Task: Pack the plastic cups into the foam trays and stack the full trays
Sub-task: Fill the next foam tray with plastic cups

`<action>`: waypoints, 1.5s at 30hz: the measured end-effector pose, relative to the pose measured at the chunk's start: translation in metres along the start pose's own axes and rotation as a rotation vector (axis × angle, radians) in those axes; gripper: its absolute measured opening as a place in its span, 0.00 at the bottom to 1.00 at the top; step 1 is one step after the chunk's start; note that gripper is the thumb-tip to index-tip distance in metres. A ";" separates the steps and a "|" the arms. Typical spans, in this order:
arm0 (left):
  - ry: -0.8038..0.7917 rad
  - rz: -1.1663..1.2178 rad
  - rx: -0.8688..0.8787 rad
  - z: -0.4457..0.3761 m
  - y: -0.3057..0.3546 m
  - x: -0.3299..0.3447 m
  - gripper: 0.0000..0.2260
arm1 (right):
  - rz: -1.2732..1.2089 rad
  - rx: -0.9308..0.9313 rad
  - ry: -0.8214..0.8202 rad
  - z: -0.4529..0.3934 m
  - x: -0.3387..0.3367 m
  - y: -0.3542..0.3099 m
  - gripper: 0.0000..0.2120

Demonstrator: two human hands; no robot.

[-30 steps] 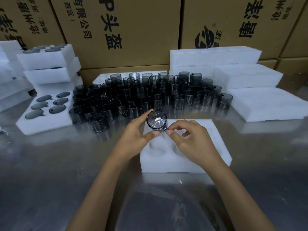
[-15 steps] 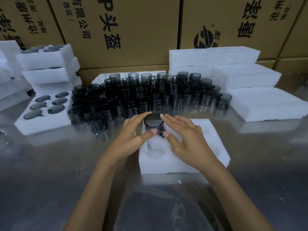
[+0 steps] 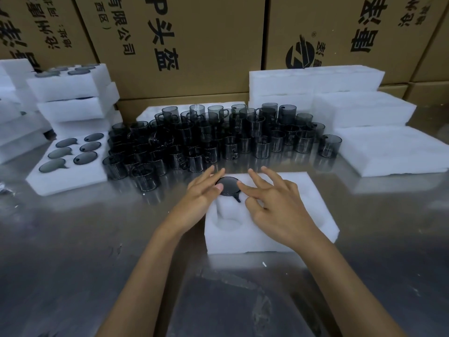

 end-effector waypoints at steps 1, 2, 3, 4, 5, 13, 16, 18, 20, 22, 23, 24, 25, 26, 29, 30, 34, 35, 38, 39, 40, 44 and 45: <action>-0.021 0.015 -0.002 0.000 -0.002 0.000 0.19 | 0.023 0.008 -0.005 0.000 0.000 -0.001 0.22; -0.039 0.058 0.005 0.000 -0.002 0.001 0.21 | 0.032 0.016 -0.007 0.000 0.001 -0.001 0.22; -0.045 0.103 0.013 0.000 -0.002 0.001 0.24 | 0.030 0.025 -0.011 0.000 0.001 -0.002 0.22; -0.036 0.129 0.018 0.000 -0.002 0.002 0.26 | 0.022 0.033 -0.017 -0.001 0.000 -0.003 0.22; -0.024 0.134 0.019 -0.002 -0.001 0.002 0.28 | 0.012 0.042 -0.025 -0.001 0.000 -0.003 0.22; 0.126 0.231 -0.017 -0.005 -0.001 0.010 0.18 | -0.111 0.066 -0.149 0.000 -0.003 -0.003 0.23; 0.176 0.258 -0.006 -0.006 0.000 0.009 0.15 | -0.168 0.088 -0.184 0.001 -0.005 -0.004 0.23; 0.169 0.255 0.000 -0.006 0.000 0.008 0.14 | -0.201 0.094 -0.179 0.002 -0.006 -0.006 0.23; 0.149 0.265 0.003 -0.007 -0.001 0.003 0.11 | -0.214 0.093 -0.164 0.002 -0.006 -0.006 0.22; 0.274 0.273 0.042 -0.008 -0.003 -0.006 0.11 | -0.257 0.088 -0.130 0.003 -0.008 -0.002 0.21; 0.446 0.192 0.059 -0.009 -0.006 -0.014 0.13 | -0.332 0.086 -0.105 0.003 -0.010 0.000 0.20; 0.647 0.061 0.056 -0.008 -0.010 -0.024 0.15 | -0.456 0.091 -0.070 0.004 -0.012 0.001 0.18; 0.825 -0.084 0.023 -0.005 -0.014 -0.032 0.18 | -0.612 0.103 -0.026 0.005 -0.014 0.001 0.16; 0.958 -0.205 -0.060 -0.002 -0.020 -0.041 0.22 | -0.761 0.119 0.014 0.005 -0.016 0.001 0.15; 1.018 -0.283 -0.278 0.005 -0.044 -0.059 0.24 | -0.934 0.119 0.064 0.006 -0.019 0.003 0.15; 0.994 -0.255 -0.312 0.005 -0.051 -0.063 0.22 | -0.951 0.112 0.062 0.006 -0.019 0.004 0.15; 0.942 -0.208 -0.314 0.003 -0.058 -0.071 0.17 | -1.014 0.103 0.073 0.008 -0.021 0.006 0.14; 0.936 -0.216 -0.297 0.003 -0.058 -0.069 0.17 | -1.027 0.104 0.081 0.009 -0.022 0.006 0.14; 0.955 -0.173 -0.258 0.004 -0.054 -0.064 0.16 | -1.031 0.113 0.096 0.008 -0.022 0.007 0.14; 0.952 -0.149 -0.244 0.005 -0.051 -0.062 0.16 | -1.029 0.116 0.099 0.008 -0.022 0.007 0.14; 0.940 -0.126 -0.216 0.006 -0.048 -0.060 0.16 | -1.028 0.117 0.102 0.008 -0.021 0.008 0.14; 0.810 0.007 0.050 0.009 -0.020 -0.048 0.22 | -1.016 0.101 0.120 0.008 -0.020 0.007 0.13; 0.747 0.059 0.114 0.010 -0.009 -0.043 0.25 | -1.022 0.092 0.117 0.008 -0.020 0.007 0.13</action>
Point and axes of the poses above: each hand's wrist, its own z-axis away from the middle knuckle, its own x-axis out of the palm, y = z × x, the point moved 1 cm from there along -z, towards the middle knuckle, and after that the axes turned 14 degrees about -y, right-handed, at the moved point
